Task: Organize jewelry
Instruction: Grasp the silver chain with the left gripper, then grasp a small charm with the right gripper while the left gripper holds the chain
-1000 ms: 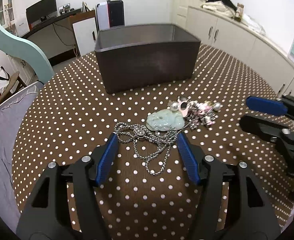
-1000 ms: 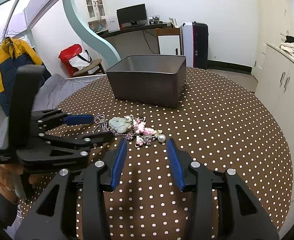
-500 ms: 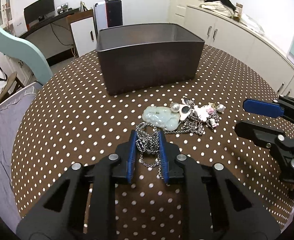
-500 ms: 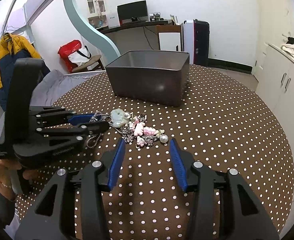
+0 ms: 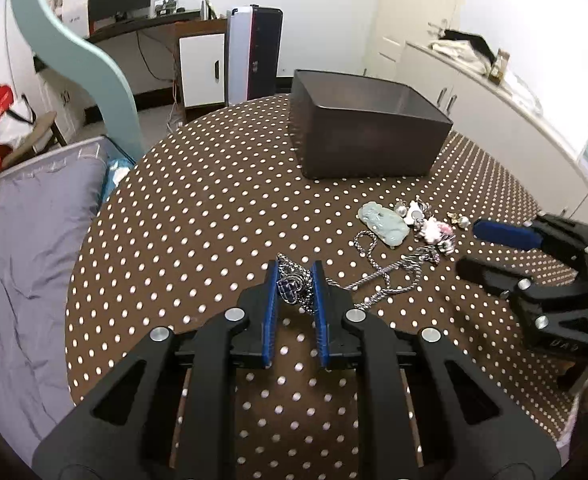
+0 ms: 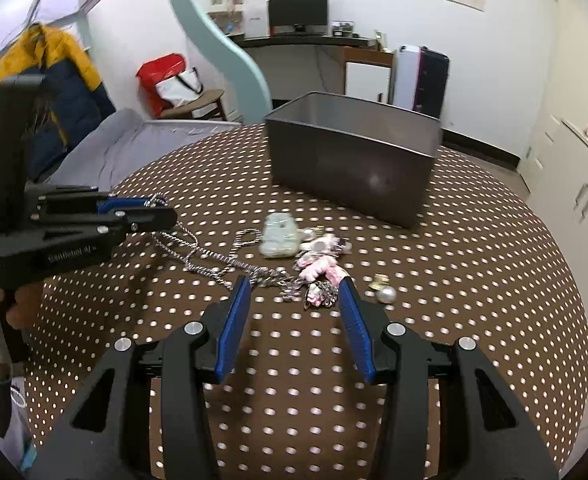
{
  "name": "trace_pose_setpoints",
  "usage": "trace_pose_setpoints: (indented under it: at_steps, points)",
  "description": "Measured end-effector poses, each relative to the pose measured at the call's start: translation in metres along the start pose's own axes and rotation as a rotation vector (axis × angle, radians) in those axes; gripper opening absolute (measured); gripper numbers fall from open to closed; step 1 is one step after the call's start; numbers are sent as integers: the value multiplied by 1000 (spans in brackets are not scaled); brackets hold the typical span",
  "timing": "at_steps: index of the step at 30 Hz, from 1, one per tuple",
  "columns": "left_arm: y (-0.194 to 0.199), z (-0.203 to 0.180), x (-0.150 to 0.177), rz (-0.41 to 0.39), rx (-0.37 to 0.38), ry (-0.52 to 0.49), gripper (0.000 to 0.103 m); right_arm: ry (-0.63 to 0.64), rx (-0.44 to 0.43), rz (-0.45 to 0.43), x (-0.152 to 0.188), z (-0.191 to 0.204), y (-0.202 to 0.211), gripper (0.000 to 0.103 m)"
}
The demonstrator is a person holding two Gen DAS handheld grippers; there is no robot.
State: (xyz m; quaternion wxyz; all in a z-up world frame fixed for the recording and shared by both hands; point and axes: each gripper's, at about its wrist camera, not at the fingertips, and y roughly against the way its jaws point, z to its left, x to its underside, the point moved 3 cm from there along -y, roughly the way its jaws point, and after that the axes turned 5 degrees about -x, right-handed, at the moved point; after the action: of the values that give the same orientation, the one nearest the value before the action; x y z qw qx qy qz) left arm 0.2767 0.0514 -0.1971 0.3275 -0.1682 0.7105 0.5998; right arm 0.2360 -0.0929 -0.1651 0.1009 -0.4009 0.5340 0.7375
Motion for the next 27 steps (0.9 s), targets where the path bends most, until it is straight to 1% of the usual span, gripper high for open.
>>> trace_pose_setpoints:
  at_steps: [3,8,11,12,15,18,21,24,27]
  points:
    - [11,7,3,-22,-1,17,16,23,2,8,-1,7,-4,43]
    - [27,13,3,-51,27,29,16,29,5,7,-6,11,-9,43]
    - [28,9,4,-53,23,25,16,29,46,16,-8,9,-16,42]
    - [29,9,5,-56,24,27,16,34,75,27,-8,7,-20,42]
    - [32,13,5,-63,21,35,16,25,112,59,-6,-1,-26,39]
    - [38,20,6,-76,16,51,16,10,153,53,-5,-11,-21,39]
    - [44,28,5,-92,5,72,16,-25,176,70,1,-25,-19,39]
    - [48,31,4,-101,7,83,16,-36,163,63,3,-27,-16,39]
    - [49,27,4,-97,15,72,16,-15,138,48,2,-17,-12,39]
